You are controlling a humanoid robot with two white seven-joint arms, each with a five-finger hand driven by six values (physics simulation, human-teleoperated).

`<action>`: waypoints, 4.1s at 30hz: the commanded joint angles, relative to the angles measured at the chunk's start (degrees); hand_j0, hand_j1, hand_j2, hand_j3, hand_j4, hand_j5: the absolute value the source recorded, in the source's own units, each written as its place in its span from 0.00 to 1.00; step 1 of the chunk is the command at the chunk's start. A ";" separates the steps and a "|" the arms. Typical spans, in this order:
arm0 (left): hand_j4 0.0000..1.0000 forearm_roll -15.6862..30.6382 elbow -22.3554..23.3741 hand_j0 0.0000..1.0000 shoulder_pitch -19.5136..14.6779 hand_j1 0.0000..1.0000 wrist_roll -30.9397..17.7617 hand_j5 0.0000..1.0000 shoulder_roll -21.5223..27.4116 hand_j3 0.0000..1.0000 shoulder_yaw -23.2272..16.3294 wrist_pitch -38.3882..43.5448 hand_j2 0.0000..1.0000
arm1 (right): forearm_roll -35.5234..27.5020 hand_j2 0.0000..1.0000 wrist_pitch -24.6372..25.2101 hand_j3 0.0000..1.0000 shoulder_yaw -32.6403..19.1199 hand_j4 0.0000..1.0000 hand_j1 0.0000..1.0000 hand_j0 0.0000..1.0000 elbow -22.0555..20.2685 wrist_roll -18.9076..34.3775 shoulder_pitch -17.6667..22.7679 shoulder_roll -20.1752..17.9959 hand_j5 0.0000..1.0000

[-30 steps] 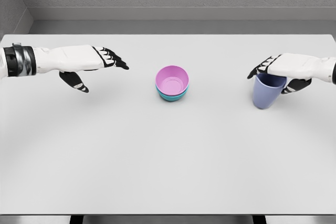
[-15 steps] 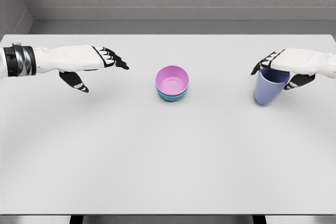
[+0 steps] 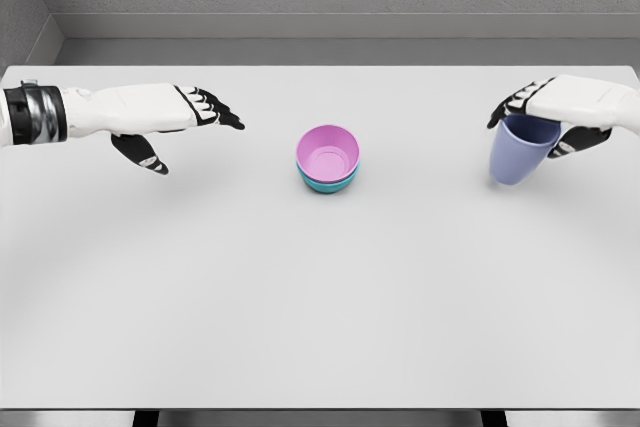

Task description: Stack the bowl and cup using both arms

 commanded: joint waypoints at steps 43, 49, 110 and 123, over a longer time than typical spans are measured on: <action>1.00 0.33 0.00 1.00 0.00 1.00 0.03 1.00 0.04 1.00 0.14 0.15 1.00 | -1.40 0.69 0.16 0.69 0.55 0.69 0.69 0.69 0.57 -0.02 -5.62 3.24 0.69; 1.00 0.33 0.00 1.00 0.00 1.00 0.03 1.00 0.04 1.00 0.14 0.15 1.00 | -1.40 0.69 0.16 0.69 0.72 0.69 0.69 0.69 0.65 -0.02 -6.59 4.12 0.69; 1.00 0.42 0.00 1.00 0.09 1.00 0.03 1.00 0.13 1.00 0.58 0.15 1.00 | -1.05 0.70 0.16 0.70 12.06 0.70 0.70 0.70 0.74 -0.02 -17.84 20.91 0.70; 1.00 0.42 0.00 1.00 0.44 1.00 0.03 1.00 0.83 1.00 1.19 0.15 1.00 | -0.97 0.71 0.16 0.71 13.38 0.71 0.71 0.71 0.39 -0.02 -17.93 21.96 0.71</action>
